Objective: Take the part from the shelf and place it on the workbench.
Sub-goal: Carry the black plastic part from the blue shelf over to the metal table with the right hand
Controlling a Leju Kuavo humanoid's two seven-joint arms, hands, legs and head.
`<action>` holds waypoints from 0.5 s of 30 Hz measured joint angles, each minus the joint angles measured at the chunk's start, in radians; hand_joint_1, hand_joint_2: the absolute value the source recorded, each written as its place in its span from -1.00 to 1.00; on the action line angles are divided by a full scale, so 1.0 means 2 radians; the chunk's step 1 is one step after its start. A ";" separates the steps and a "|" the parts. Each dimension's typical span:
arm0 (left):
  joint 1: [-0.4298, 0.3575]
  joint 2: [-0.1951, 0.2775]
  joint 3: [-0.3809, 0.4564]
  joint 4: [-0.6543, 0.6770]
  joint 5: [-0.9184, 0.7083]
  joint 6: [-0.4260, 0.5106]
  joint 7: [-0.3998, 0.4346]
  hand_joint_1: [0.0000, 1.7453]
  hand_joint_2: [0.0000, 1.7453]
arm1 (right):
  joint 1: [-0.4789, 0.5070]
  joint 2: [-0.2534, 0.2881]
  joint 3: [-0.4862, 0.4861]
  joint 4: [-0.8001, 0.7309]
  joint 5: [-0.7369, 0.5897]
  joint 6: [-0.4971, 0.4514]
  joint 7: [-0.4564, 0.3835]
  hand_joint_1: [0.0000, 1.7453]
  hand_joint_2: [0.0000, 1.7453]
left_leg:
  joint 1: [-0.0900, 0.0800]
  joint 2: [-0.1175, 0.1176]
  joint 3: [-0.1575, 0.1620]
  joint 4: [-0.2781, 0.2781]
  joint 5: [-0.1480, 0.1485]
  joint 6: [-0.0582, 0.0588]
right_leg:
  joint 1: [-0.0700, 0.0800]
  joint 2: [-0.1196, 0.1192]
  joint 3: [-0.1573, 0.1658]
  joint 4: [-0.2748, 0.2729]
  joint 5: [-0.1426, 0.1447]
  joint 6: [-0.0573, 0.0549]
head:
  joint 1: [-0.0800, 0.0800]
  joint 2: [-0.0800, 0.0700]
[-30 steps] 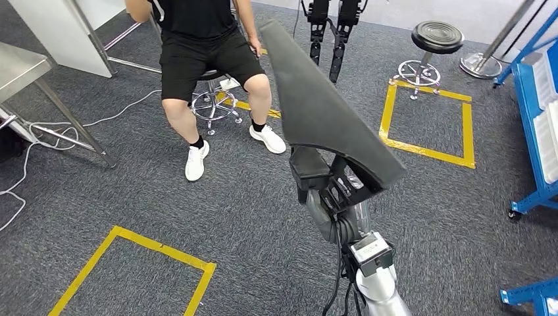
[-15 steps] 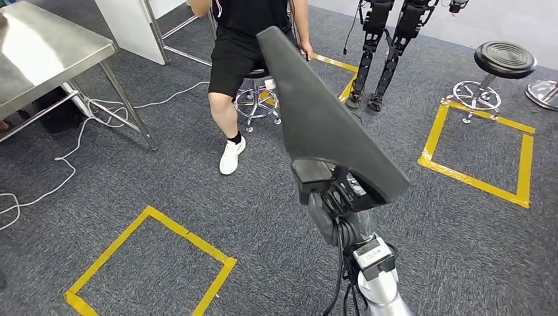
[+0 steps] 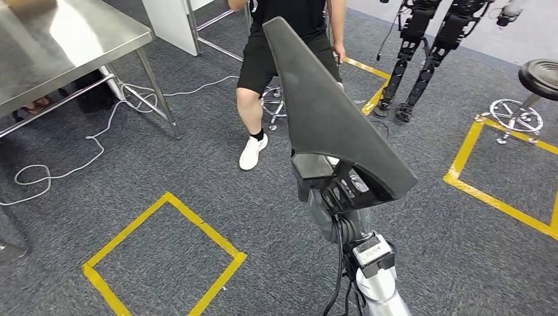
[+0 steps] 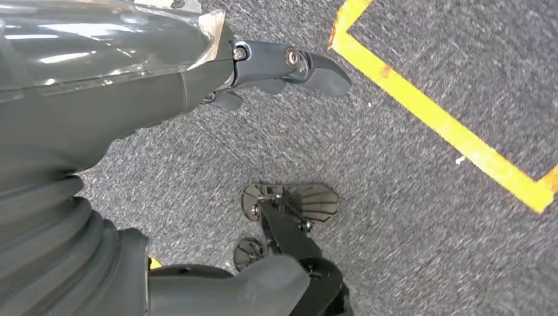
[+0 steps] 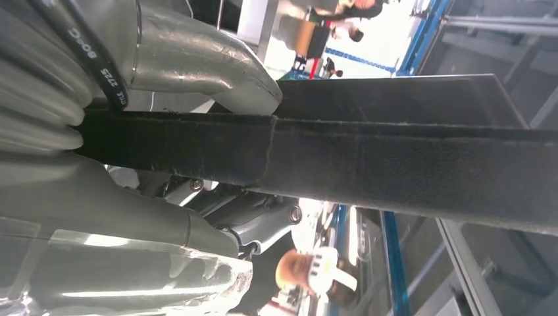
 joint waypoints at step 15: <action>0.001 0.001 0.000 0.000 0.001 0.004 -0.006 -1.00 1.00 | -0.003 -0.009 -0.002 0.002 -0.007 -0.007 -0.002 1.00 1.00 | 0.010 -0.087 0.001 0.003 -0.001 -0.006 | -0.018 0.078 -0.019 0.015 0.005 0.018 | 0.006 0.000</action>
